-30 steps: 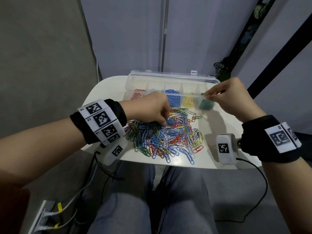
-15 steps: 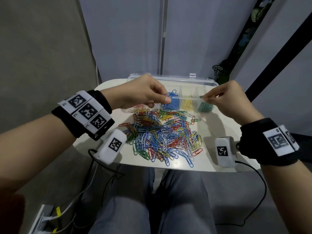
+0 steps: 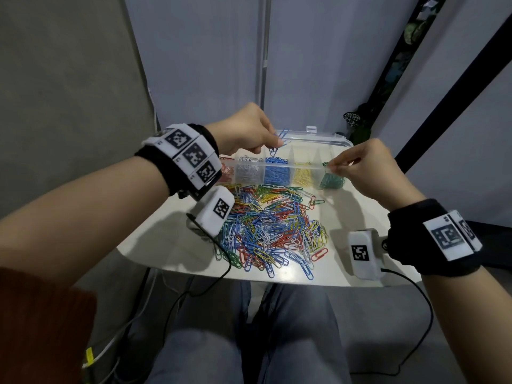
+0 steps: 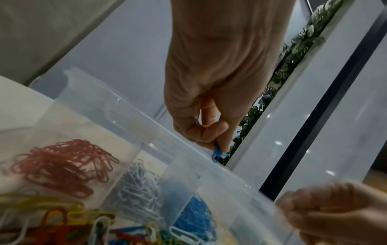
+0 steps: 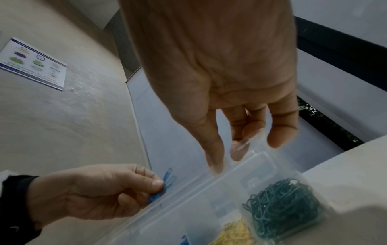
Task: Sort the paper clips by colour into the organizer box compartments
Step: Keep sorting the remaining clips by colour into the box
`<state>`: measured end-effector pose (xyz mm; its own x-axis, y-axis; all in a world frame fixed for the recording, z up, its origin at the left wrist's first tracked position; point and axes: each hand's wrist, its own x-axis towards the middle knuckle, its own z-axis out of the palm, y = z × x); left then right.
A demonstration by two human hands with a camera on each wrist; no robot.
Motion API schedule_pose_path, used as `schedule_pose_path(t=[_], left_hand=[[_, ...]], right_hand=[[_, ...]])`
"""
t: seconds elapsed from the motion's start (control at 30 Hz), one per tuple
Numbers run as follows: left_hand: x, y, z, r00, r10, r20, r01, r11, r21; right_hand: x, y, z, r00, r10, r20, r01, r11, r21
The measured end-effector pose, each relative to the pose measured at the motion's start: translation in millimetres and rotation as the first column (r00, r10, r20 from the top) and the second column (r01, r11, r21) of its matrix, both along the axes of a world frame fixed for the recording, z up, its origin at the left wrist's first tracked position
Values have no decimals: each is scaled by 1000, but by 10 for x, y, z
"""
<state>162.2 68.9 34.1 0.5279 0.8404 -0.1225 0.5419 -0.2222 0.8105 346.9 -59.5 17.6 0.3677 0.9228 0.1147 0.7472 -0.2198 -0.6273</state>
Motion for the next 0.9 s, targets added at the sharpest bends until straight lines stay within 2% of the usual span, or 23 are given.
schedule_pose_path(t=[0.17,0.23,0.3,0.37,0.47,0.57,0.63,0.9], left_hand=[[37,-14,-56,973,-82,-218,116,982,147],[0,-34,-40,976,-77,-202,134,949,285],[-85,-97,-10,985,-136,-105,166,912,376],[-215,-200,0,953,-295,-64,298,889,348],[-383,-338,-106,849,-479,-223,526,805,273],[-455,-400,-283,733,-512,-447,639,744,196],[-464,-417,-375,698,-508,-505,656,737,165],[-421,-386,-431,787,-459,-413,572,794,208]], right_hand=[[1,-2,-7,1000,7,4,-7,1000,0],[-2,-7,-7,1000,9,9,-9,1000,3],[-5,-14,0,1000,10,9,-10,1000,6],[-5,-18,8,1000,8,15,-8,1000,6],[-12,-27,14,1000,6,8,-6,1000,8],[-23,-37,17,1000,7,-2,-7,1000,13],[-28,-38,18,1000,7,-2,-7,1000,13],[-32,-37,22,1000,-7,8,7,1000,5]])
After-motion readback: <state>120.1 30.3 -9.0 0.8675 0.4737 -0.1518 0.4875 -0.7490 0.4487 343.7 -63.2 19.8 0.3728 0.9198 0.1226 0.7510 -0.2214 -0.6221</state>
